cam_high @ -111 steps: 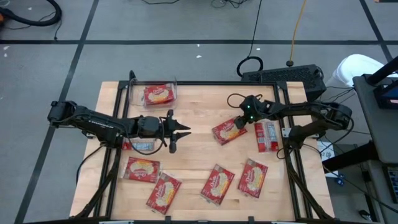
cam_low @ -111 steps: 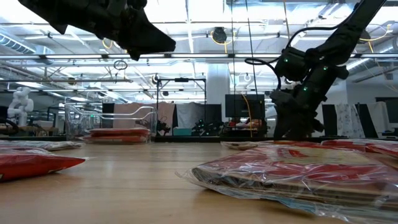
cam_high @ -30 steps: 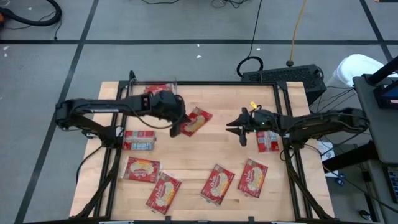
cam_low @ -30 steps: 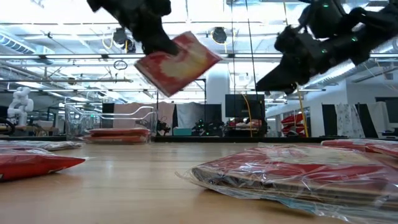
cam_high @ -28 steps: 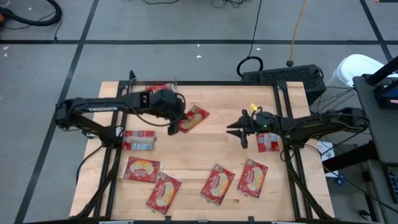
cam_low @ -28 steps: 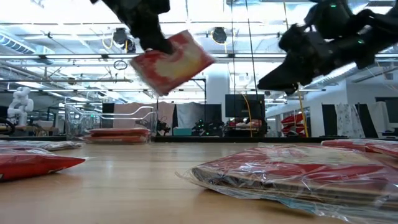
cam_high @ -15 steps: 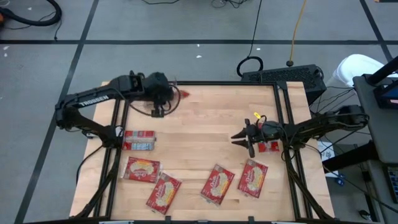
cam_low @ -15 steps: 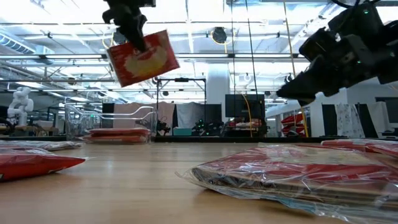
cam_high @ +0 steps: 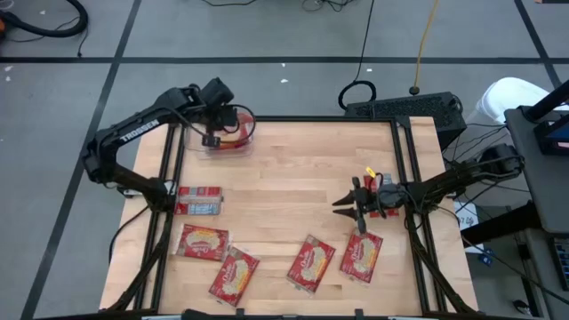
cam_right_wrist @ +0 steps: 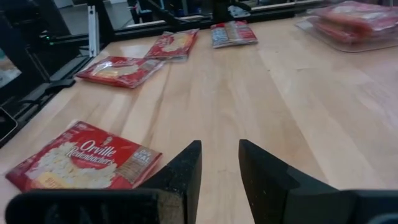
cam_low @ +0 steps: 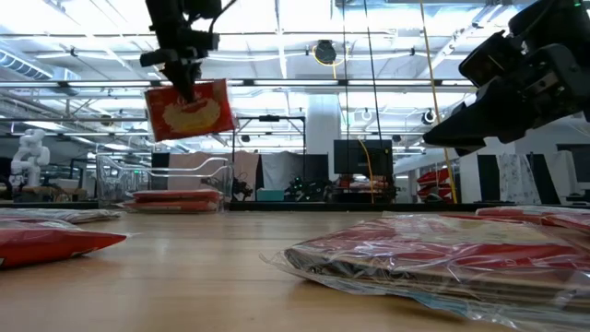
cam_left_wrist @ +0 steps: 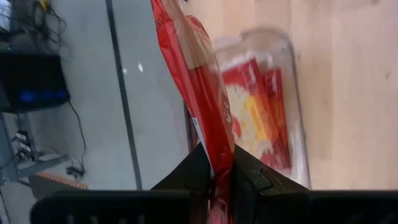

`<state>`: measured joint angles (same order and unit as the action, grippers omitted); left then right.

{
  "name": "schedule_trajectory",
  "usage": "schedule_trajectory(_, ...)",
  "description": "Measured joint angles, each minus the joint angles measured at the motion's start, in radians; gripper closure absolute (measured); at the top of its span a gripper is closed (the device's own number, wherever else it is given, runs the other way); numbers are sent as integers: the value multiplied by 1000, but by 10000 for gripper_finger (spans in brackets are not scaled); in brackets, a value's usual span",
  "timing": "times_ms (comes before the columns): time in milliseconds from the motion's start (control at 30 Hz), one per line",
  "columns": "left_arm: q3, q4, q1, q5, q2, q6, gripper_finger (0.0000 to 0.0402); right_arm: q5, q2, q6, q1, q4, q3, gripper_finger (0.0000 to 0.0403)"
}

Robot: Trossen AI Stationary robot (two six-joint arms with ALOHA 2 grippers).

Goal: Sort popcorn bags into baskets
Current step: Put the red popcorn bag into the transparent bin

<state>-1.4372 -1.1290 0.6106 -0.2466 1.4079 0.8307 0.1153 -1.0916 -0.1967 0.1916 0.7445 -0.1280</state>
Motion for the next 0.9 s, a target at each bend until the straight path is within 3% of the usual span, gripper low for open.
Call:
schedule_trajectory(467, 5, -109, 75, 71, 127, -14, 360, 98, 0, -4, 71, 8, 0, 303)
schedule_trajectory(900, 5, -164, 85, 116, 247, -36, 360, 98, 0, -5, 72, 8, 0, 303)
